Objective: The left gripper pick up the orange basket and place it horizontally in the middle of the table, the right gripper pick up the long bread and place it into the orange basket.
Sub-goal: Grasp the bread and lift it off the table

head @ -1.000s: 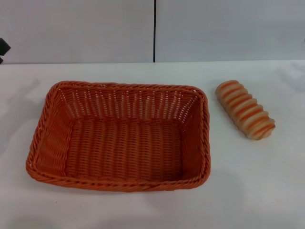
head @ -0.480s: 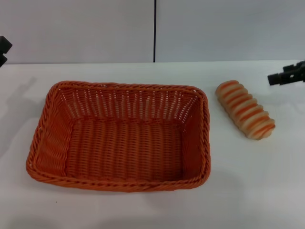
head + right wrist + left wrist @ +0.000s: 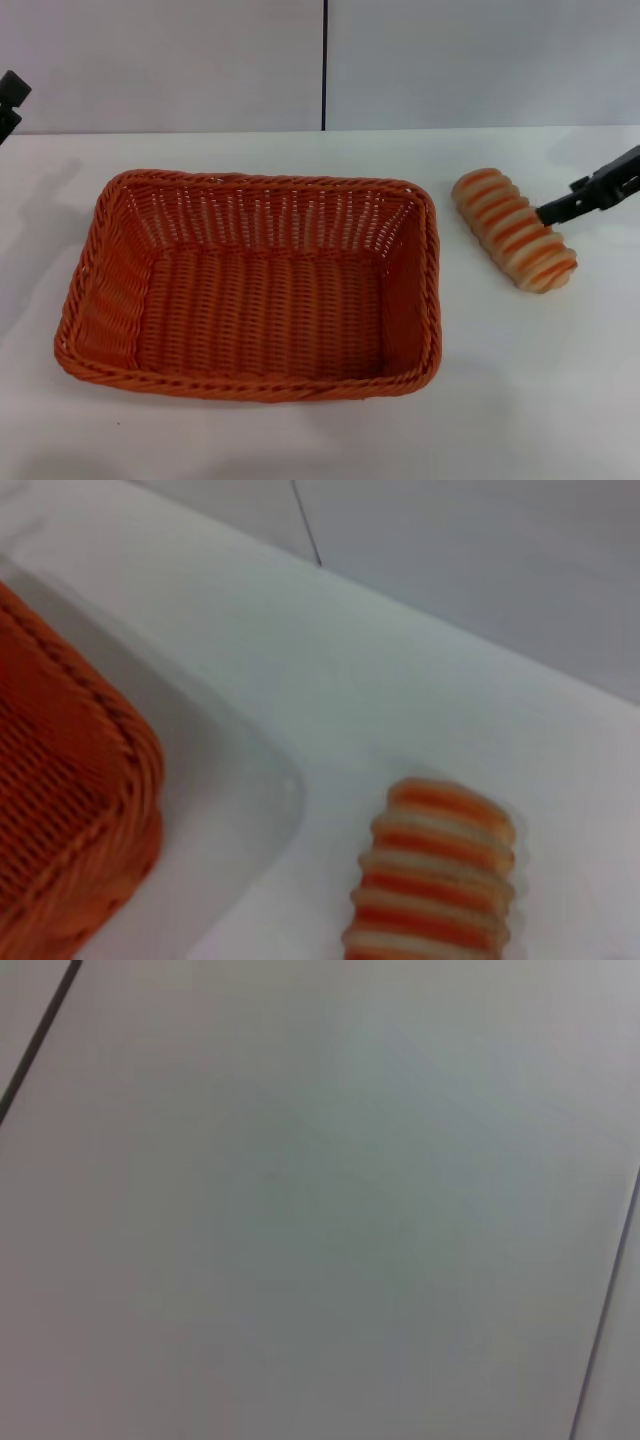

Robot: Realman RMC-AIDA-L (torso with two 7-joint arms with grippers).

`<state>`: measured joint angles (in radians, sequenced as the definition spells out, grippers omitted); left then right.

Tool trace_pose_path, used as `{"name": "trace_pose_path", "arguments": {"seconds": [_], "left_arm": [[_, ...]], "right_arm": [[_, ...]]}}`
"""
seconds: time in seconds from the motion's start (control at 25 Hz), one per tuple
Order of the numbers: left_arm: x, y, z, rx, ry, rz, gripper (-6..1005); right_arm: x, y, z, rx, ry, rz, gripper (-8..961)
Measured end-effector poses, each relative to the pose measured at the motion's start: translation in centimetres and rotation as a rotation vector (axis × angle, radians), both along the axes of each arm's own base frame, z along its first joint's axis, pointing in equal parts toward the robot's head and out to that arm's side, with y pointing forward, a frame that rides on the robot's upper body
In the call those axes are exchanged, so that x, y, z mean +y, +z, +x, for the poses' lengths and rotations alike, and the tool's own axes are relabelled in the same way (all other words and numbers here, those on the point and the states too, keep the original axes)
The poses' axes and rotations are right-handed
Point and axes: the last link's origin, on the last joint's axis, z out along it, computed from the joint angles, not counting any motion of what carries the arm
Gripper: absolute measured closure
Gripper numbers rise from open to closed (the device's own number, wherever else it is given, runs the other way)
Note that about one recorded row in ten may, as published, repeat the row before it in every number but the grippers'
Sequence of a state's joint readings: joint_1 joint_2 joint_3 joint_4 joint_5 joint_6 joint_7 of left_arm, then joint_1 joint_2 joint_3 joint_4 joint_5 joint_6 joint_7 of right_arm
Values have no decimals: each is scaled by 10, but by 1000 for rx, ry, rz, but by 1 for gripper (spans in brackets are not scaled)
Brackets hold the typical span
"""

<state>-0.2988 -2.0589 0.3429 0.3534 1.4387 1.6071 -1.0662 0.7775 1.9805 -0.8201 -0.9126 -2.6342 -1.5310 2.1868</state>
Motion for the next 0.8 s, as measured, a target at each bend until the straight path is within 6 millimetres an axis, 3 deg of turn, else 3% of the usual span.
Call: {"name": "trace_pose_path", "arguments": {"seconds": [0.24, 0.8], "left_arm": [[1, 2, 0, -14, 7, 11, 217], [-1, 4, -4, -43, 30, 37, 217]], "right_arm": [[4, -27, -4, -79, 1, -41, 269], [7, -41, -8, -80, -6, -65, 296]]}}
